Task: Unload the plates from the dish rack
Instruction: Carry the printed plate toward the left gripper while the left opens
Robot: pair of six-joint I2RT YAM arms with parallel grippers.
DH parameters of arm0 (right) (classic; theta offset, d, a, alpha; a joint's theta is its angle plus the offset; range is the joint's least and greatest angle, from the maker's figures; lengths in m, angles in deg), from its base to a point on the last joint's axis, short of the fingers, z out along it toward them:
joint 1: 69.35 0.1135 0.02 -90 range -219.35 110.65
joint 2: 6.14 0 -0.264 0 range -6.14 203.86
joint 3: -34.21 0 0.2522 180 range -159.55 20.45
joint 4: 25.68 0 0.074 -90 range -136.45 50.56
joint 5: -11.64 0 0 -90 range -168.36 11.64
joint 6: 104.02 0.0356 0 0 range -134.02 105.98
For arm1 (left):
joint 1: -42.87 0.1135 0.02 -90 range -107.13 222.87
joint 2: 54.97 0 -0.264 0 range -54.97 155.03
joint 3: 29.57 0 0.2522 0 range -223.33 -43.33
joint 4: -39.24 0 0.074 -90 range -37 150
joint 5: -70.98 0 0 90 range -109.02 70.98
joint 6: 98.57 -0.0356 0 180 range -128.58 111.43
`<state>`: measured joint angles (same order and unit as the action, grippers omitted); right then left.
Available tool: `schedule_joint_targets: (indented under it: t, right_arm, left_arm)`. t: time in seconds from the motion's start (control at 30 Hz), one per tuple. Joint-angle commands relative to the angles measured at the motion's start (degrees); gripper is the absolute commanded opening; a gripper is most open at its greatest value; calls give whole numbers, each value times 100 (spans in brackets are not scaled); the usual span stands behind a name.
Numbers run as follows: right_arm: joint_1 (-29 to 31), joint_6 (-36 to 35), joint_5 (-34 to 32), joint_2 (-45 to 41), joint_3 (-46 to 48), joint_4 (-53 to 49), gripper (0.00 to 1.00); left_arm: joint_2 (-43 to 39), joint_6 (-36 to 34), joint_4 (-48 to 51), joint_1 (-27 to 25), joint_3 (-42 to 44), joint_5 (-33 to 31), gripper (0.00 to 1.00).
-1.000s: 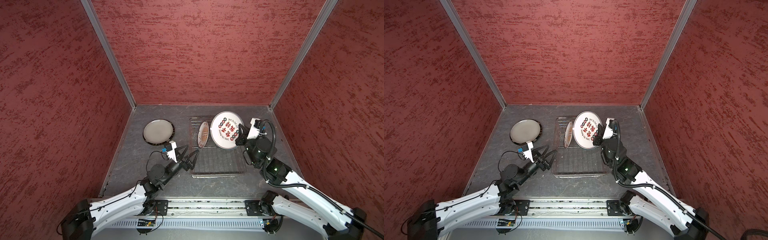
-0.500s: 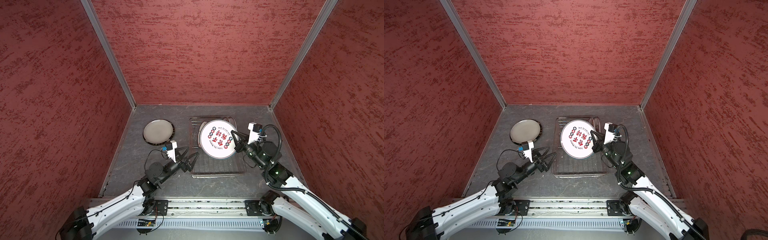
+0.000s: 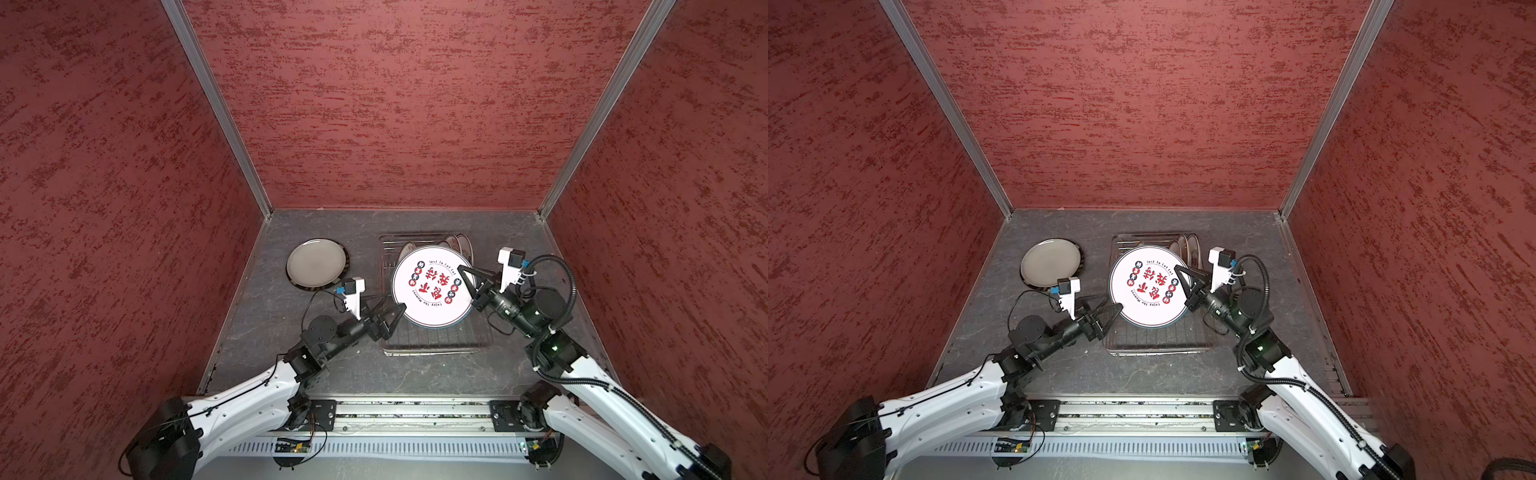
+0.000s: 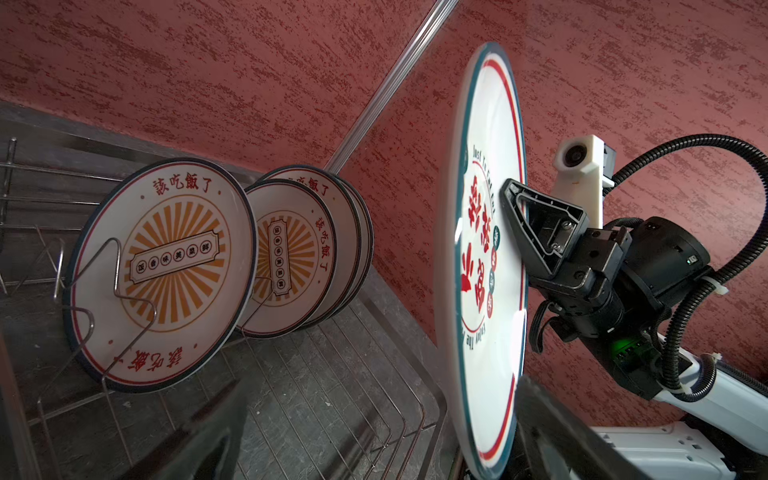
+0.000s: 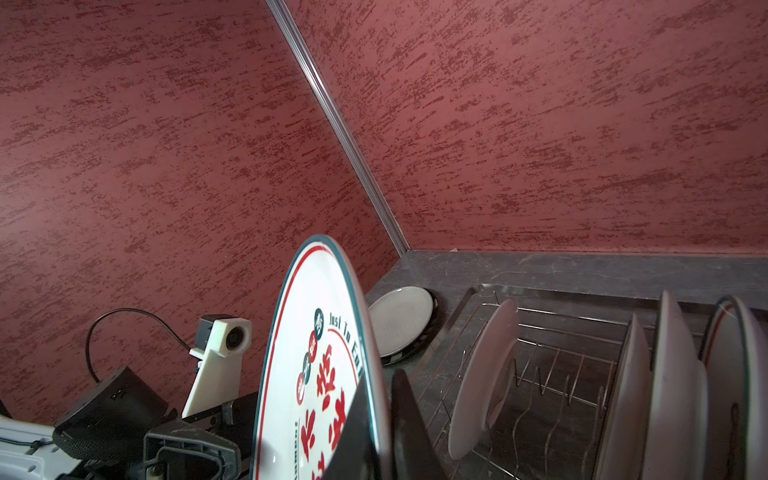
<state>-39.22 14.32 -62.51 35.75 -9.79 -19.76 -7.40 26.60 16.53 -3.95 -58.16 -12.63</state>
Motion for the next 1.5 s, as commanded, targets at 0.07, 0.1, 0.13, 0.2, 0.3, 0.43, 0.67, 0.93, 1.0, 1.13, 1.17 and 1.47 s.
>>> schedule_joint_targets:
  t: [0.07, 0.1, 0.13, 0.2, 0.3, 0.43, 0.67, 0.93, 1.0, 1.13, 1.17, 1.47]
  right_arm:
    - [-51, 100, 190, 46, -95, 478, 0]
    - [-59, 93, 181, 78, -120, 458, 0]
    - [-60, 91, 189, 104, -131, 458, 0]
    - [-60, 93, 231, 175, -157, 466, 0]
    - [-60, 78, 204, 247, -199, 417, 0]
    - [-60, -8, 87, 236, -186, 390, 0]
    - [-60, -133, 69, 192, -154, 414, 0]
    - [-60, -171, -39, 175, -140, 372, 0]
    - [-60, -196, -39, 186, -140, 370, 0]
    - [-60, -206, -49, 224, -148, 377, 0]
    - [-60, -206, -39, 246, -149, 385, 0]
    - [-59, -259, -144, 163, -140, 299, 0]
  left_arm:
    - [-5, -12, -59, -72, -174, -230, 90]
    - [15, 7, -77, -72, -179, -256, 86]
    - [46, 30, -86, -72, -179, -248, 83]
    - [100, 22, -89, -79, -221, -181, 77]
    - [186, 23, -98, -81, -283, -117, 65]
    - [262, 24, -104, -98, -330, -119, 46]
    - [589, 116, -240, -147, -426, -101, 32]
    - [789, 195, -185, -160, -558, -91, 12]
    - [798, 226, -175, -160, -556, -40, 10]
    - [824, 340, -339, -160, -521, 105, 8]
    - [824, 364, -343, -160, -522, 131, 9]
    - [1048, 513, -656, -143, -538, 432, 15]
